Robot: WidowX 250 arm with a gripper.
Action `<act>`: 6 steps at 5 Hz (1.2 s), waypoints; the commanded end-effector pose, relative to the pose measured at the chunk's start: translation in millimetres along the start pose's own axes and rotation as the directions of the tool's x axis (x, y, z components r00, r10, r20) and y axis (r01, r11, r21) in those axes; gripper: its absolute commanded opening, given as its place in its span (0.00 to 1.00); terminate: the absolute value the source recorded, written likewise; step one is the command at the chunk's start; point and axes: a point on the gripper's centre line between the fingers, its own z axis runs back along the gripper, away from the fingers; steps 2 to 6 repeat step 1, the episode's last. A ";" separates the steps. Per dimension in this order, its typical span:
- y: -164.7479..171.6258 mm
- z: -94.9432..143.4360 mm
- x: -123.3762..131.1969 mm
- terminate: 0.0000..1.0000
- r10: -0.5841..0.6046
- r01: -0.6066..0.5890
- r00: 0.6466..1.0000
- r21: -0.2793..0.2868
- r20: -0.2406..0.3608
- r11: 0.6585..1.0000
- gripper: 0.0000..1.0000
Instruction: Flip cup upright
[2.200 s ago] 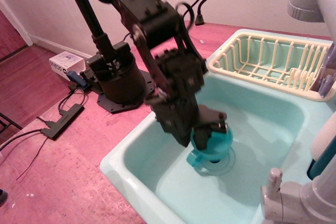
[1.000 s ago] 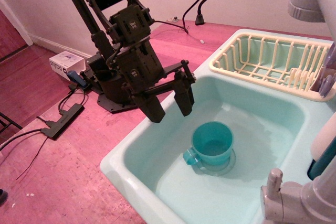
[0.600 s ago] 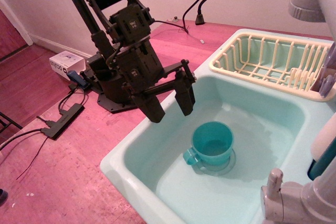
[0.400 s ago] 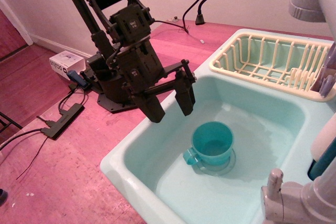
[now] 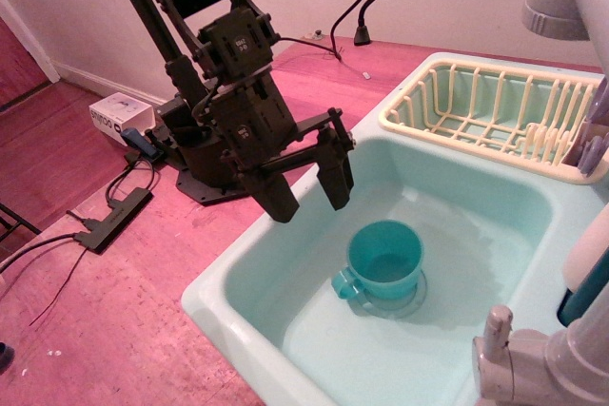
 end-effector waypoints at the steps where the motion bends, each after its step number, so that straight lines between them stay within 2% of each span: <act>1: 9.1 9.8 8.2 1.00 0.006 -0.006 0.999 0.029 0.032 1.000 1.00; 6: 9.1 9.8 8.2 1.00 0.006 -0.006 0.999 0.029 0.032 1.000 1.00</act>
